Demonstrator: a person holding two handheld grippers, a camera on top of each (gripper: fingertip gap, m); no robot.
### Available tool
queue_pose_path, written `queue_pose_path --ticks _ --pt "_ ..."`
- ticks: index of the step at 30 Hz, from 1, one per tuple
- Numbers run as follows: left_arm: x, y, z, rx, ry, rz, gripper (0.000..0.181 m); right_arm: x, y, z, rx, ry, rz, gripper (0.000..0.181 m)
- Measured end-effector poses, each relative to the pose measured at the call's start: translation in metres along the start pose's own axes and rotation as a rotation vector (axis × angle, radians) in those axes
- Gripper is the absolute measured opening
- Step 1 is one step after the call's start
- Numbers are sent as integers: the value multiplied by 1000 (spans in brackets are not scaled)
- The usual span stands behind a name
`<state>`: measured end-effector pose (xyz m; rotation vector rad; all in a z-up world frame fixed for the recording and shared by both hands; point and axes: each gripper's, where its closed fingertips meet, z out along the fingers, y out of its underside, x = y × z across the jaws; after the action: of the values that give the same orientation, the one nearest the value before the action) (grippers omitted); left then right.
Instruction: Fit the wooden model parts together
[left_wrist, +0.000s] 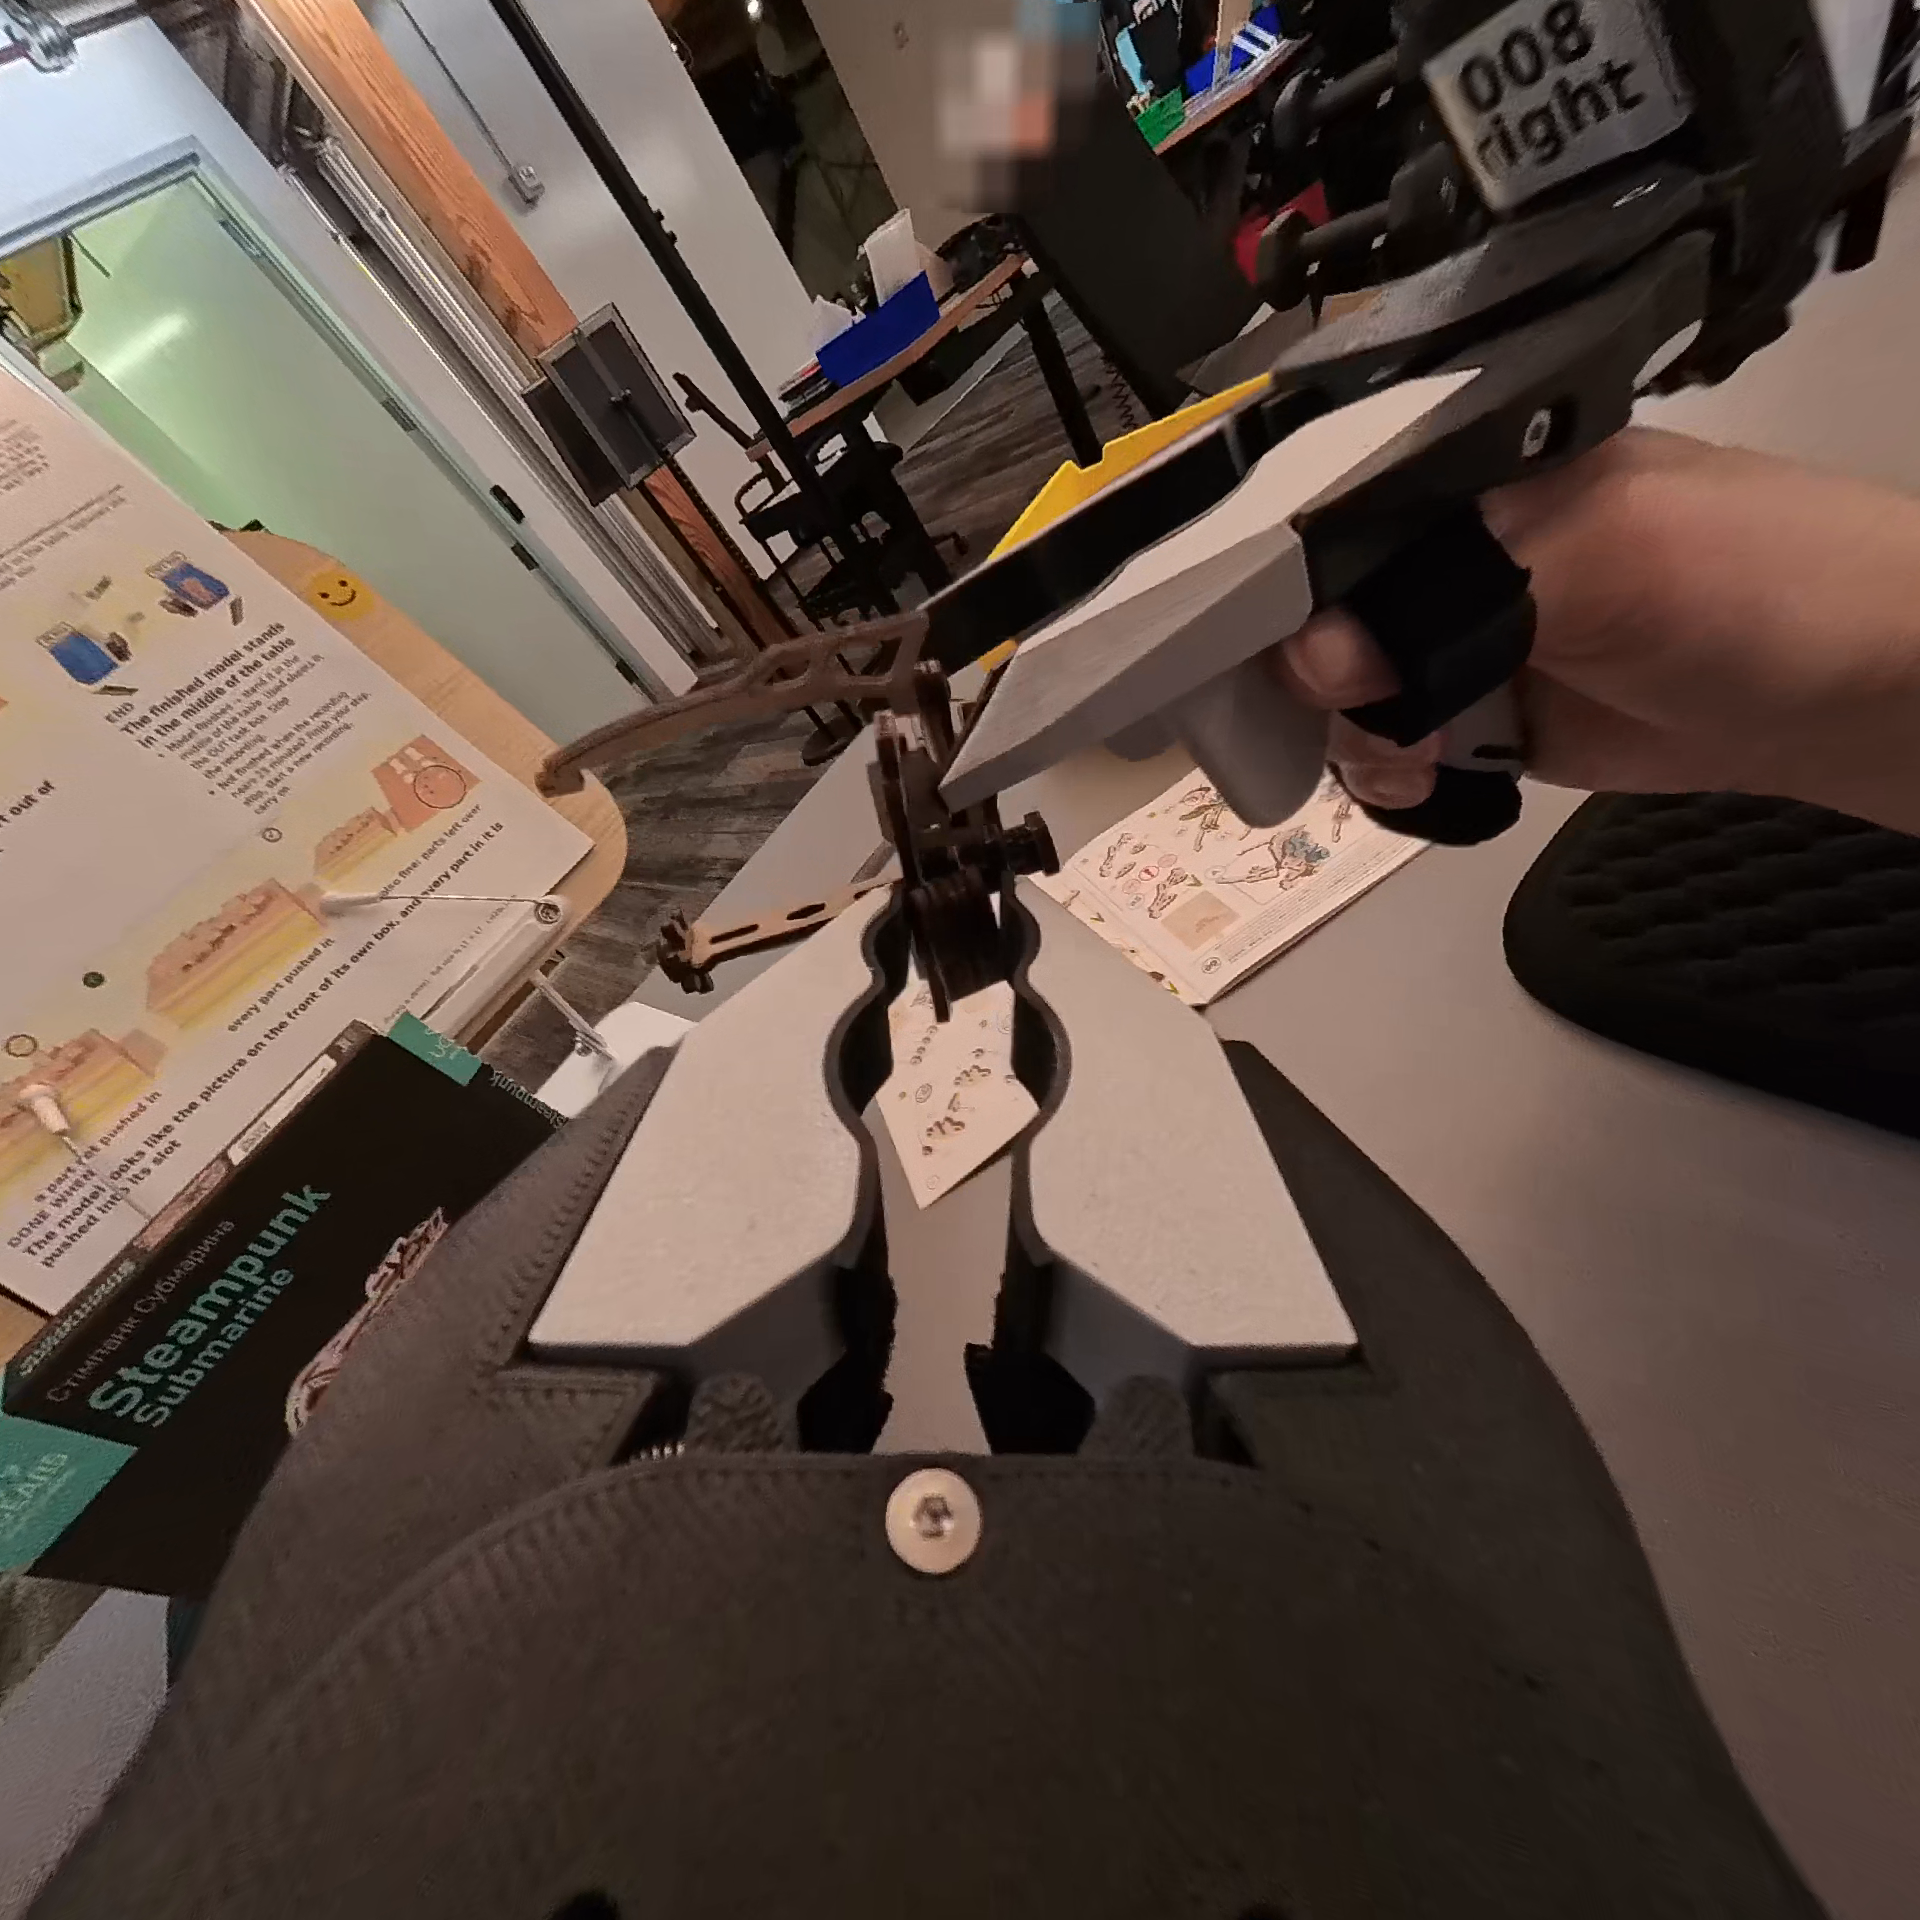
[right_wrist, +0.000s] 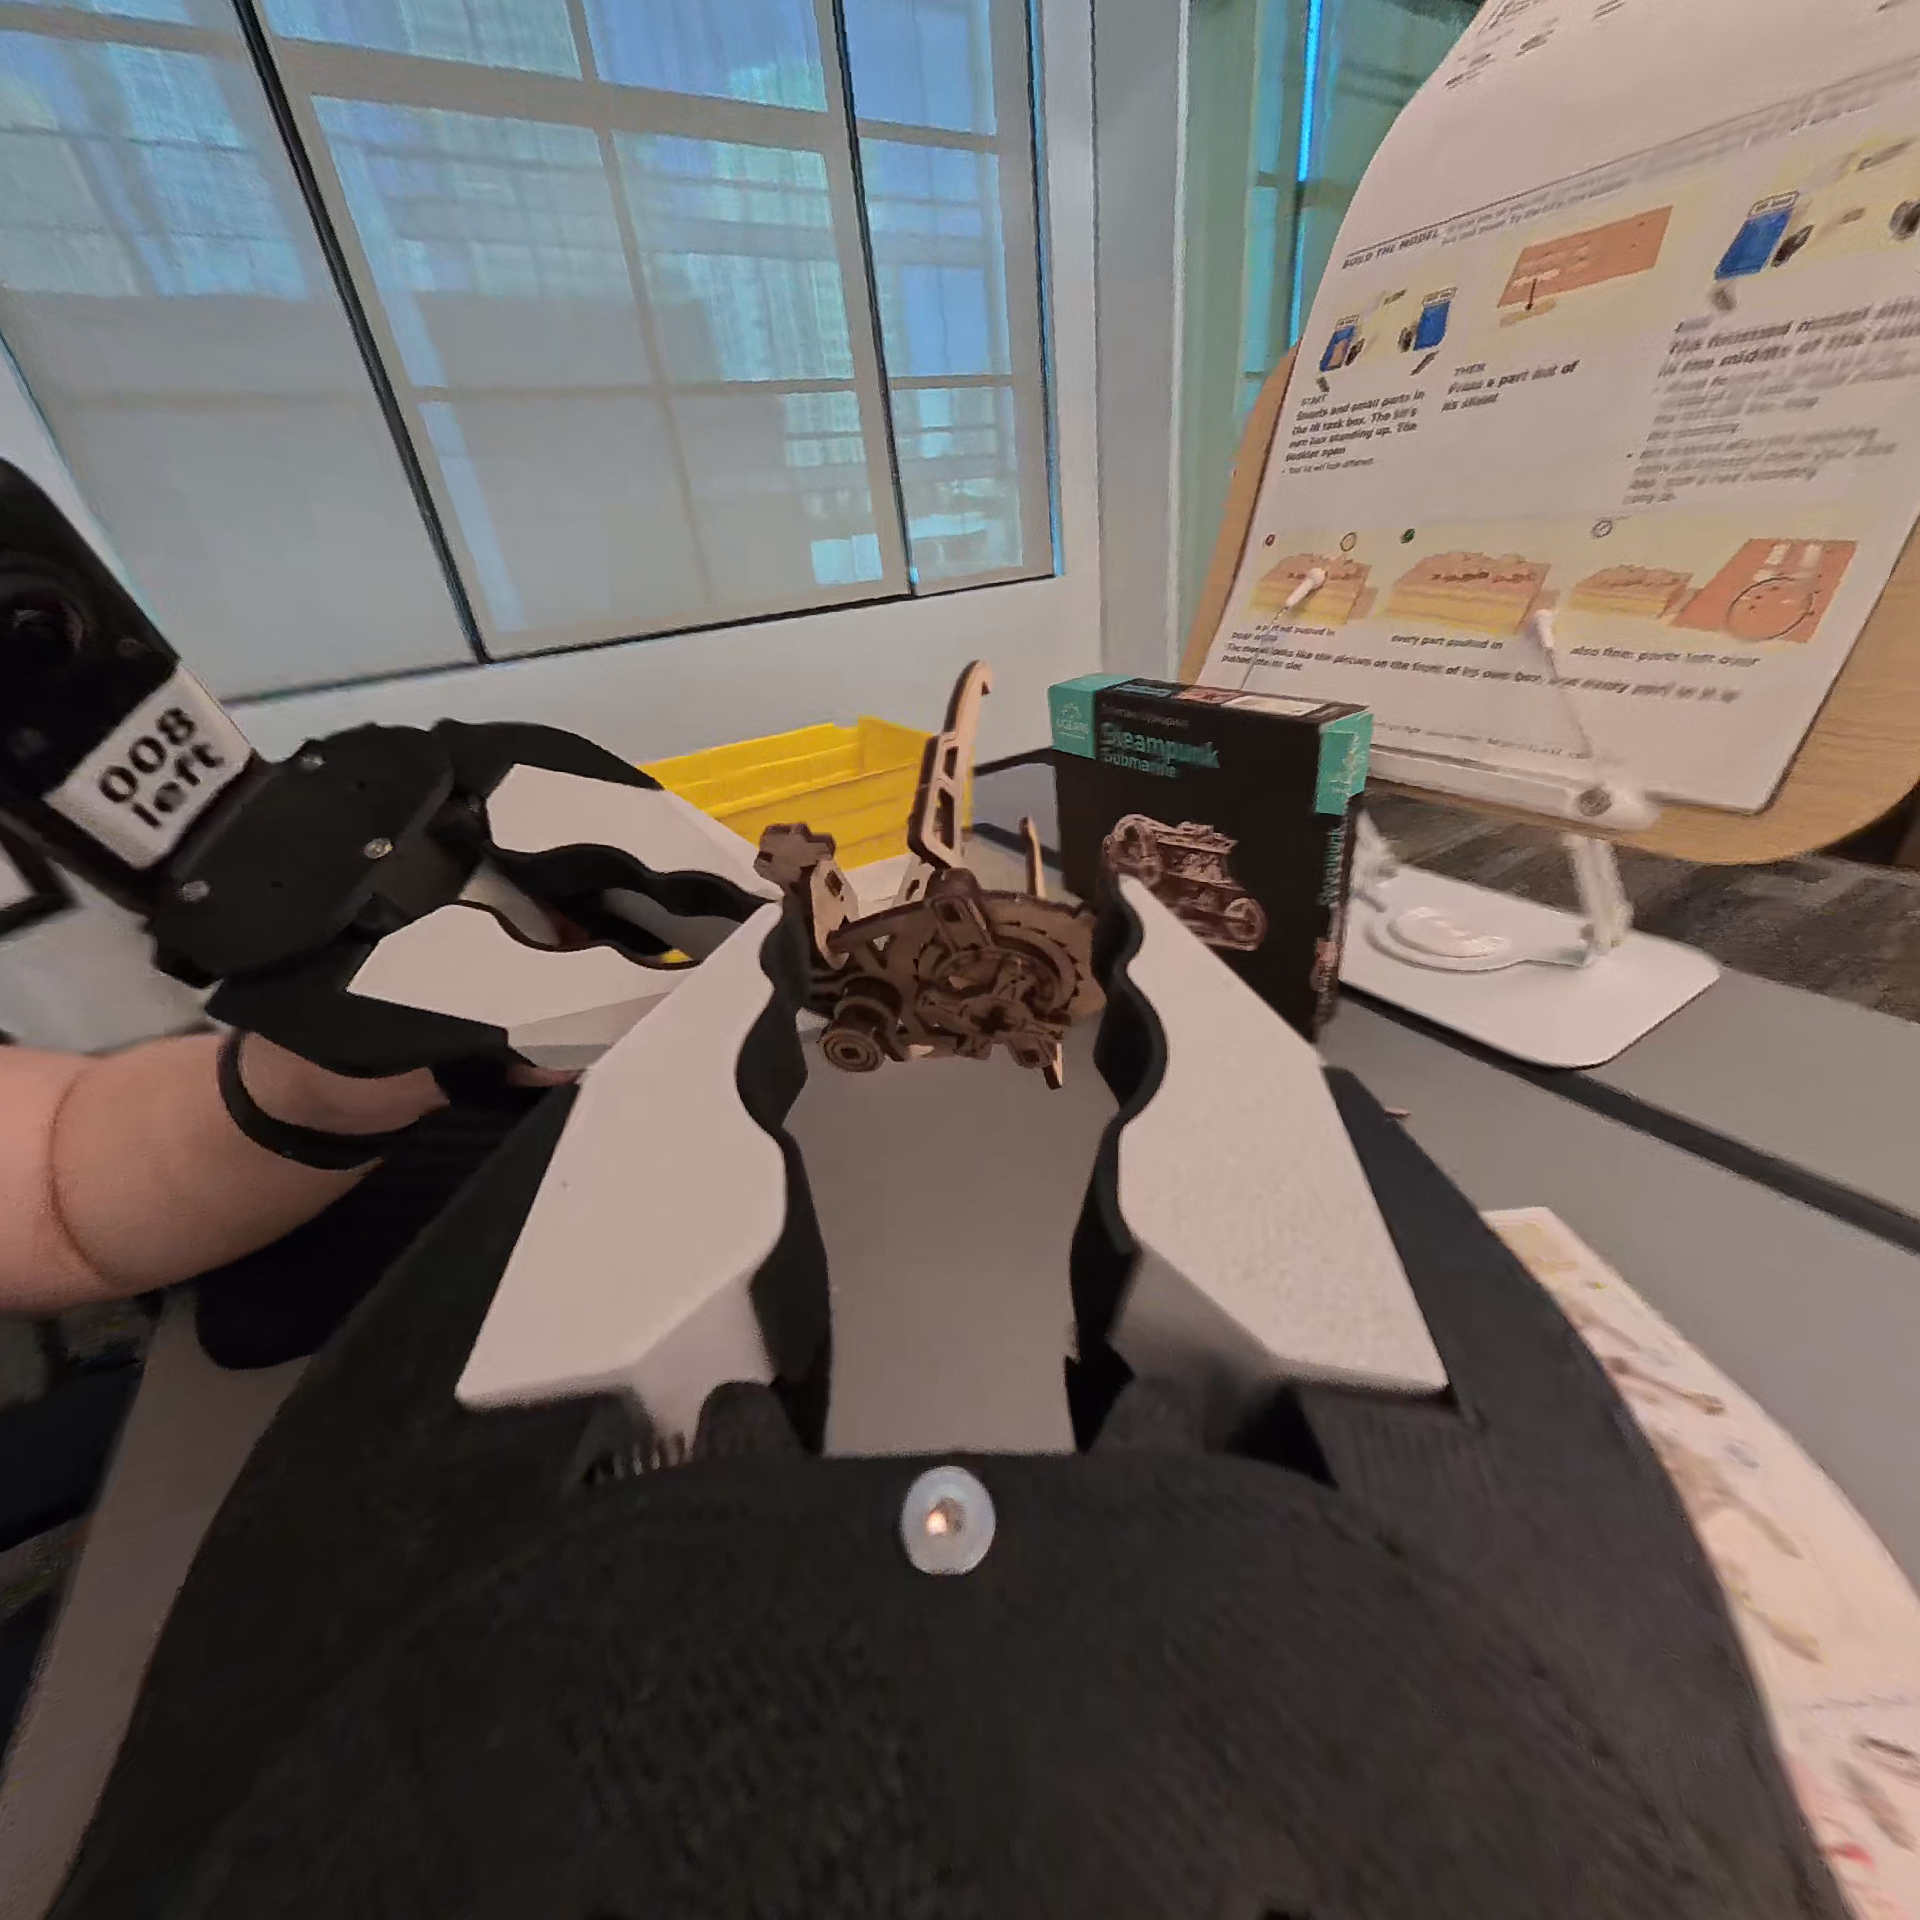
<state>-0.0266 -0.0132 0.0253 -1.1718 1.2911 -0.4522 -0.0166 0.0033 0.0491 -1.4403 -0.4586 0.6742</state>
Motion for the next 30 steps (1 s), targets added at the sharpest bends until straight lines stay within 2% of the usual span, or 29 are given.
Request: queue_pose_path --ticks 4,10,21,28,30 --pt "-2 1 -1 -31 20 -77 14 2 5 3 -3 -49 64 56" --pt "-2 5 0 -57 36 -116 14 3 12 5 -72 45 -159 57" --pt "0 -5 -7 -51 39 -119 14 -1 8 2 -35 -9 -89 55" --pt "-2 -2 -7 -77 44 -104 15 -2 11 7 -24 -54 -16 56" --pt "-5 -1 -7 -70 47 -87 14 0 11 7 -24 -45 -50 56"
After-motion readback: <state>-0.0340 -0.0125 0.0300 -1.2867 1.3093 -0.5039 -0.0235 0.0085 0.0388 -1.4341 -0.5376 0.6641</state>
